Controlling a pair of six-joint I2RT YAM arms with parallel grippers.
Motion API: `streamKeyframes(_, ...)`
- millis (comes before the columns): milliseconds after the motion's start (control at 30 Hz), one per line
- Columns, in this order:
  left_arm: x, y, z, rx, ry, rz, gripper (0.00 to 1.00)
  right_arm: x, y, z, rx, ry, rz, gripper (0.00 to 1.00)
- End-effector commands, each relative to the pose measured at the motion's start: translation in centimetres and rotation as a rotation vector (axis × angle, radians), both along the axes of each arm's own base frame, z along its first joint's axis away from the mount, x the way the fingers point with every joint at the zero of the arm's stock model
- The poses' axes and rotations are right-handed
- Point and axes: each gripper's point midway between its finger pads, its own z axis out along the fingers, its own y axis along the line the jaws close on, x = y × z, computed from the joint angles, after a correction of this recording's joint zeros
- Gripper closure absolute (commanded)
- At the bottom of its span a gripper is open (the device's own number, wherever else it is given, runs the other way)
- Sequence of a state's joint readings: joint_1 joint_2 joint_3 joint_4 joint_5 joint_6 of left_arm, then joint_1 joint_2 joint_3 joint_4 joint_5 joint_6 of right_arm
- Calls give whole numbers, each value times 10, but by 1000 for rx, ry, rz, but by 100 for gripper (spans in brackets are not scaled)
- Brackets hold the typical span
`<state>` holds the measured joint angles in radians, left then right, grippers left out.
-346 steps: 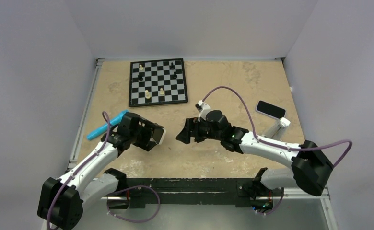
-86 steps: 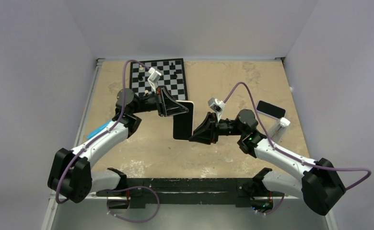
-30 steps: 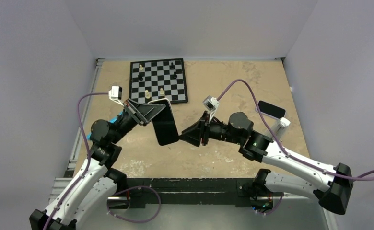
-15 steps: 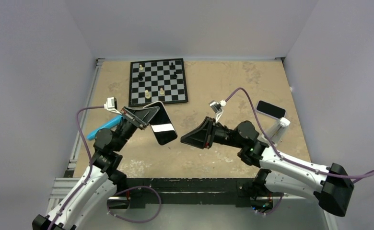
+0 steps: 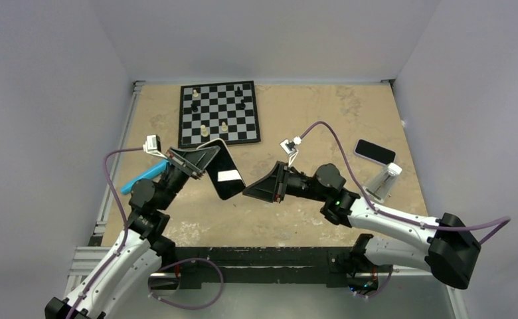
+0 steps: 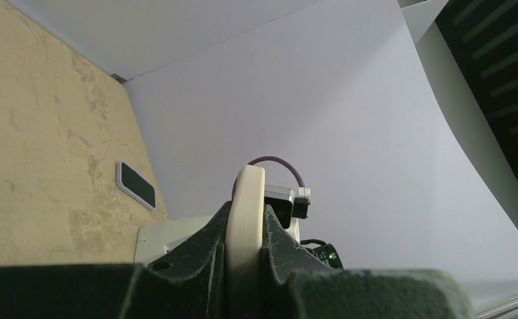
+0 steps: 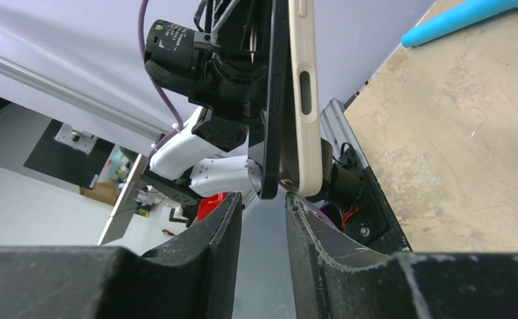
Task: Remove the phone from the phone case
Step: Remove the phone case from the phone.
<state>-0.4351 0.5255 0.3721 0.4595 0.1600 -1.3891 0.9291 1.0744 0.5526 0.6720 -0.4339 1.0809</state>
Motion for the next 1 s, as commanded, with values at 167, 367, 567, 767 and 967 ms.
streamKeyframes(167, -13, -1, 34, -77, -101, -49, 100, 9, 9, 45, 134, -33, -3, 68)
streamKeyframes(367, -24, -9, 34, -51, -126, -113, 100, 19, 16, 50, 177, 10, -8, 78)
streamKeyframes(567, -43, -30, 17, 48, -142, -269, 100, 9, 21, 62, 163, -56, 96, 100)
streamKeyframes(767, -65, -47, 7, 188, -247, -426, 86, -6, 9, 54, 114, -60, 222, 100)
streamKeyframes(967, -77, -54, 15, 177, -325, -517, 63, -8, -4, 66, 151, -70, 238, 100)
